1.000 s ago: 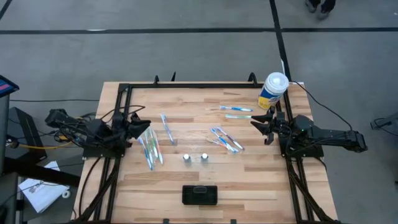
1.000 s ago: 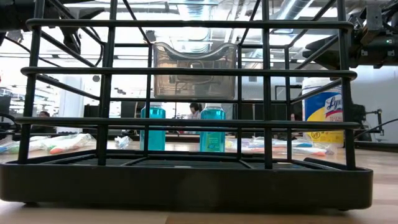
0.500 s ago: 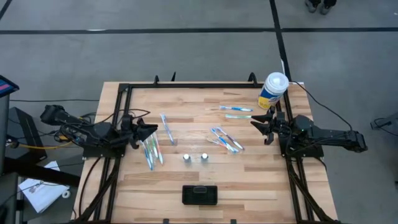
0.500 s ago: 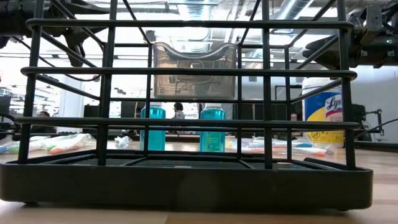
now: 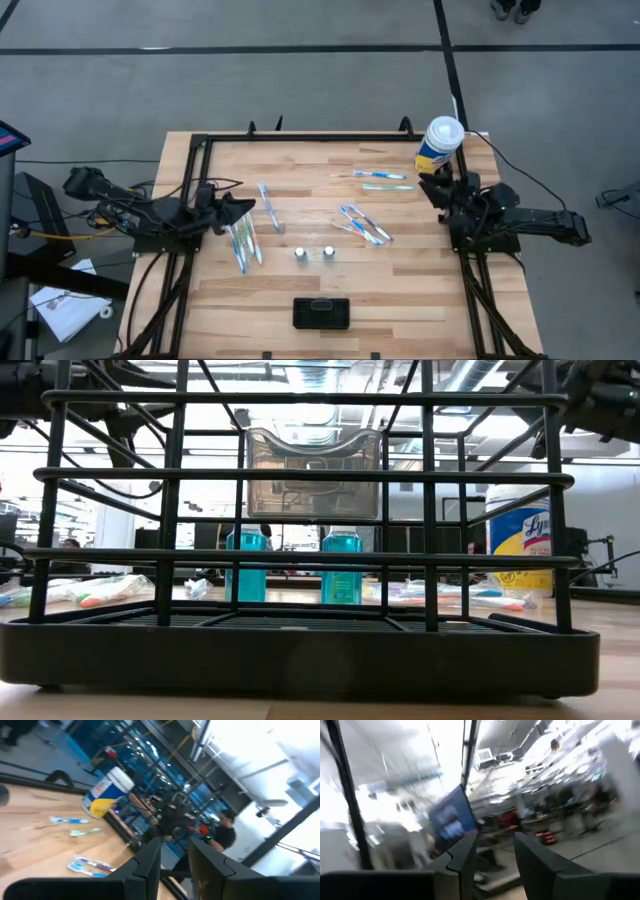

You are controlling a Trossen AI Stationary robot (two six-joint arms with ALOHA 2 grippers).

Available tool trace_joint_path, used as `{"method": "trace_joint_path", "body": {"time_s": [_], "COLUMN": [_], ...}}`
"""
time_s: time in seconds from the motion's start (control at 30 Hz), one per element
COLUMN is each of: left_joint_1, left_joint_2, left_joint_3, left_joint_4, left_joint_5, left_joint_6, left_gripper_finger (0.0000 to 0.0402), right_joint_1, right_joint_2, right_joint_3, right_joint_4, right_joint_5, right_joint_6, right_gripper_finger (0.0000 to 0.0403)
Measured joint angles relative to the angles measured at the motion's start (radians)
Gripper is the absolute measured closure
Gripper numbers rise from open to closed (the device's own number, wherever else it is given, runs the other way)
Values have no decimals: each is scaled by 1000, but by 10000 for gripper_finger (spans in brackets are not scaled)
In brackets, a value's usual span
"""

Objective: Pick & Place toothbrushing station
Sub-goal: Put the mouthwash into the mesh organizer

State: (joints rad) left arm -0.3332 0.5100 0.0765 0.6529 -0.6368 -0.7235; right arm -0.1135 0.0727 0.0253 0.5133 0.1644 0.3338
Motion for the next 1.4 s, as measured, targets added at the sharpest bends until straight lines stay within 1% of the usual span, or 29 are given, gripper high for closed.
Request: {"method": "trace_joint_path", "body": {"time_s": [0.03, 0.1, 0.2, 0.27, 0.4, 0.5, 0.53, 0.57, 0.67, 0.77, 0.87, 0.9, 0.97, 1.03, 1.1, 1.17, 1.2, 1.27, 1.33, 1.4], "left_joint_1": [0, 0, 6, 13, 40, 65, 74, 85, 119, 155, 195, 210, 237, 244, 239, 234, 234, 245, 267, 280], "left_joint_2": [7, 12, 17, 17, 17, 17, 16, 16, 35, 116, 238, 280, 366, 445, 508, 564, 580, 603, 618, 626], "left_joint_3": [0, 0, 0, 0, 0, 0, 0, 1, 41, 124, 217, 246, 311, 389, 461, 519, 535, 556, 571, 585], "left_joint_4": [0, 0, 0, 0, 5, 29, 46, 66, 75, 75, 73, 64, -10, -163, -358, -481, -509, -516, -517, -574], "left_joint_5": [-21, -49, -90, -92, -96, -88, -65, -21, 136, 225, 281, 322, 429, 519, 572, 598, 604, 644, 669, 680], "left_joint_6": [0, 3, 46, 67, 58, 56, 55, 49, 25, 49, 132, 145, 127, 97, 120, 194, 231, 279, 284, 311], "left_gripper_finger": [309, 309, 309, 309, 309, 309, 309, 309, 309, 309, 307, 303, 287, 264, 238, 215, 207, 194, 186, 182], "right_joint_1": [0, 2, 16, 19, 19, 19, 19, 19, 19, 19, 19, 17, 0, -34, -75, -110, -124, -143, -154, -166], "right_joint_2": [0, 1, 0, 0, 15, 53, 70, 89, 164, 372, 579, 647, 771, 864, 918, 933, 946, 963, 962, 958], "right_joint_3": [0, 0, 0, 0, 0, 0, 1, 7, 52, 161, 311, 370, 484, 592, 705, 783, 816, 861, 901, 932], "right_joint_4": [3, -1, 28, 26, 24, 41, 40, 20, -30, -15, -27, -17, -55, -179, -272, -354, -374, -425, -501, -591], "right_joint_5": [0, -8, -14, -1, 45, 27, 11, 4, -5, -23, -37, -37, -38, -67, -113, -173, -202, -249, -266, -272], "right_joint_6": [73, 153, 167, 167, 240, 270, 278, 300, 338, 303, 180, 125, 54, 61, 91, 101, 101, 109, 118, 119], "right_gripper_finger": [278, 278, 276, 274, 272, 264, 259, 254, 245, 246, 252, 255, 260, 264, 267, 268, 268, 266, 262, 254]}}
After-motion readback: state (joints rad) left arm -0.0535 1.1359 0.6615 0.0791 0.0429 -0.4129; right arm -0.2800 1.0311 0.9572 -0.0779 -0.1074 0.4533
